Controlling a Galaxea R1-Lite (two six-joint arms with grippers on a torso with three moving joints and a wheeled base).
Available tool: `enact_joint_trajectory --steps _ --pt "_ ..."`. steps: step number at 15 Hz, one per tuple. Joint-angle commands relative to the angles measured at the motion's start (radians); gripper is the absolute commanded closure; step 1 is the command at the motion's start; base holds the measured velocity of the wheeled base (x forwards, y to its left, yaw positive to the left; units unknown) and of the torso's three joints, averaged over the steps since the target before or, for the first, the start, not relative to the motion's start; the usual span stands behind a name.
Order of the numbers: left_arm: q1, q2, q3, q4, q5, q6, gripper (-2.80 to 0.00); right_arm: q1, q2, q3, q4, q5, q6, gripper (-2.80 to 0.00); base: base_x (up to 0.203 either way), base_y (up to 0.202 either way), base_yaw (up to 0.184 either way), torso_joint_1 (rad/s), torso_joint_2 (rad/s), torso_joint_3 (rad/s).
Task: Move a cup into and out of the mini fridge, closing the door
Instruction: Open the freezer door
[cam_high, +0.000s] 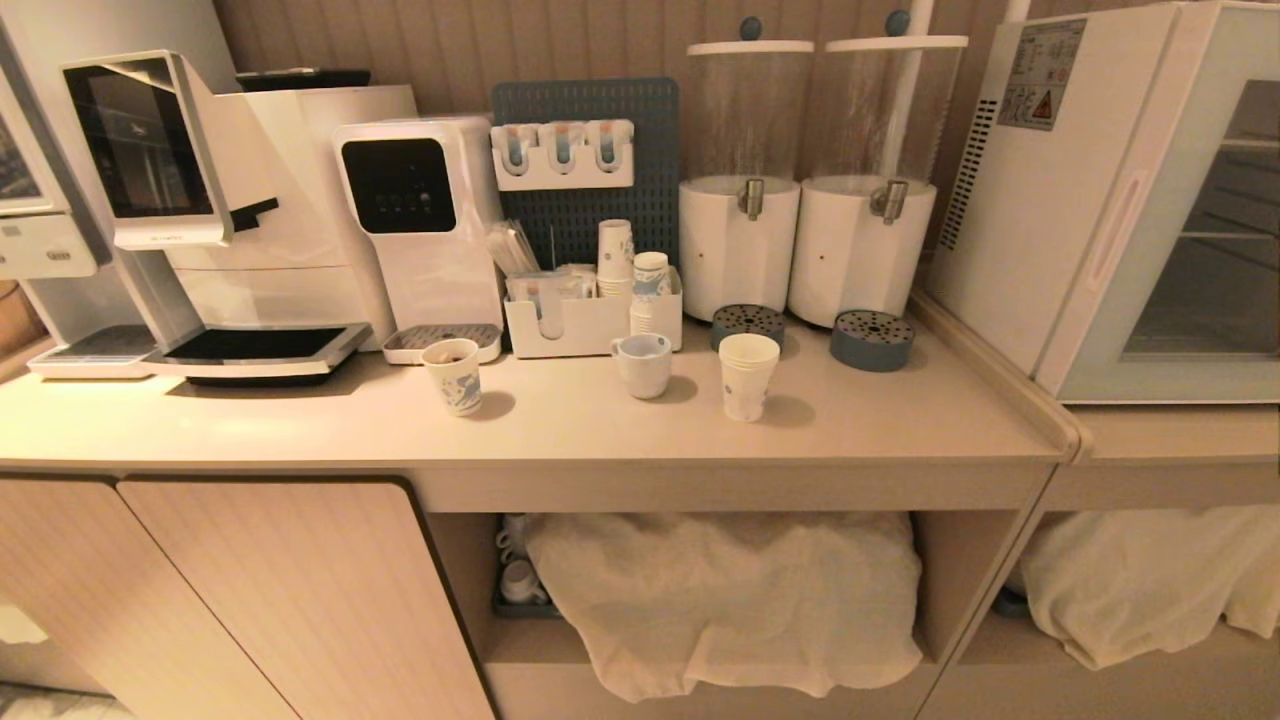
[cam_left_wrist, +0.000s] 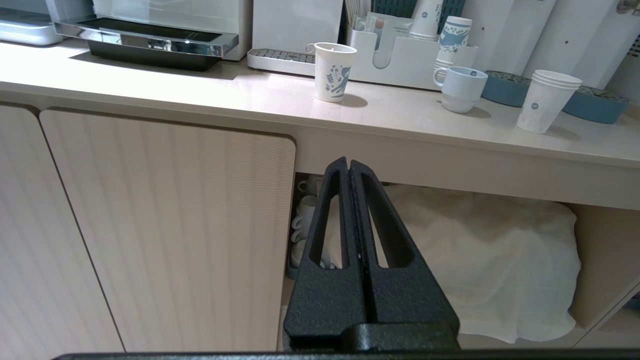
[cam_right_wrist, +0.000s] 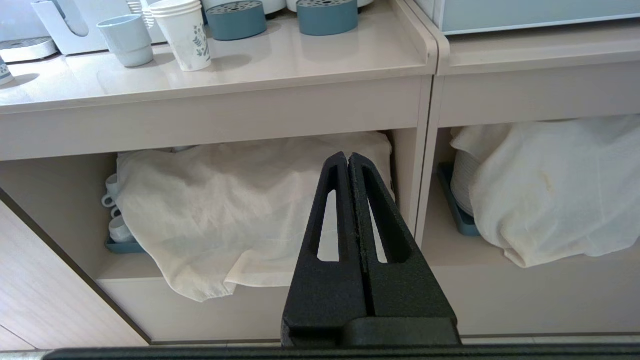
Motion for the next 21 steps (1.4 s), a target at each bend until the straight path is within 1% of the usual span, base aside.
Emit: enact_joint_trajectory --steps 1,21 --pt "0.000 -0.003 0.040 -0.001 -0.001 -0.001 0.00 0.000 0.003 0.000 0.000 0.000 0.001 0.00 0.000 0.000 0.000 0.000 0.00 0.000" --pt "0.000 -0.003 0.040 -0.002 -0.004 0.003 0.00 0.000 0.003 0.000 0.000 0.000 0.001 0.00 0.000 0.000 0.000 0.000 0.00 0.000"
